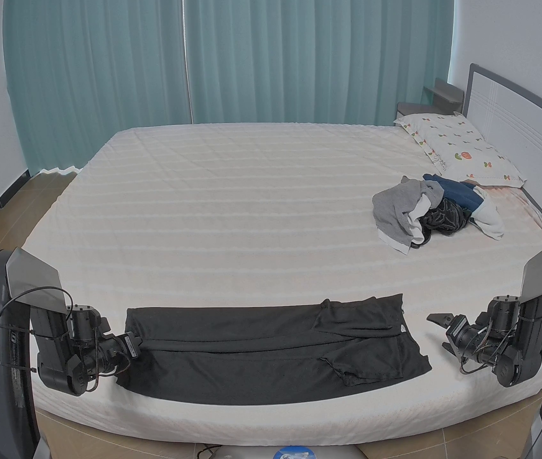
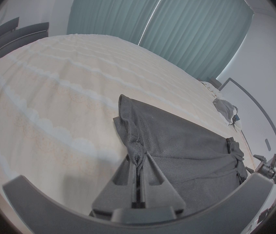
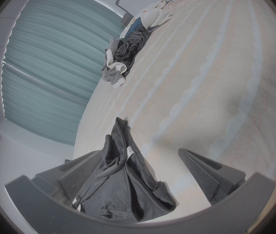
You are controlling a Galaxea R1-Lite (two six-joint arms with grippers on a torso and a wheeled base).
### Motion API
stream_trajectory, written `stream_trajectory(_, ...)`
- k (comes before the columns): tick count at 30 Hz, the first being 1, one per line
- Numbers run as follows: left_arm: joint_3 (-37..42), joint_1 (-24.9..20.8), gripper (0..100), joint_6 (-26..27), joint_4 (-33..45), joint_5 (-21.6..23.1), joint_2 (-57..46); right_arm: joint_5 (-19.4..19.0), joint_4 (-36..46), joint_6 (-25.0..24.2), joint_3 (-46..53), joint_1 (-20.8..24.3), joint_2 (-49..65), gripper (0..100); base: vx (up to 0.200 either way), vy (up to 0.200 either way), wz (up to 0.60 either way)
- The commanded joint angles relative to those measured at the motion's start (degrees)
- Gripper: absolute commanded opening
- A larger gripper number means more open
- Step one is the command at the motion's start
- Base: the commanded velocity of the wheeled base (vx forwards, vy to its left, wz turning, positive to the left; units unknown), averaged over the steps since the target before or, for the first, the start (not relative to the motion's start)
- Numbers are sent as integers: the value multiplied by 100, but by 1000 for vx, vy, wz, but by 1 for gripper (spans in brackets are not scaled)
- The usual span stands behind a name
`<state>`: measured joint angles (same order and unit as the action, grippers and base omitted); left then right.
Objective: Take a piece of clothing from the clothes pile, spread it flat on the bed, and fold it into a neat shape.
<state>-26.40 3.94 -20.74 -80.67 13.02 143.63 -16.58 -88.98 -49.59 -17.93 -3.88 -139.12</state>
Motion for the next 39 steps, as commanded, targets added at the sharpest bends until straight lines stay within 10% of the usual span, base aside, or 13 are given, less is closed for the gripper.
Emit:
stream_trajectory(1,56,2,0,-62,7,-10,-98,-3,-58,-7,0,1,-1,100,0,0,0)
stream_trajectory(39,-427,-341,0,-1161,7,-71,-292,6,-58,-7,-35,1,-1,100,-16,0,0)
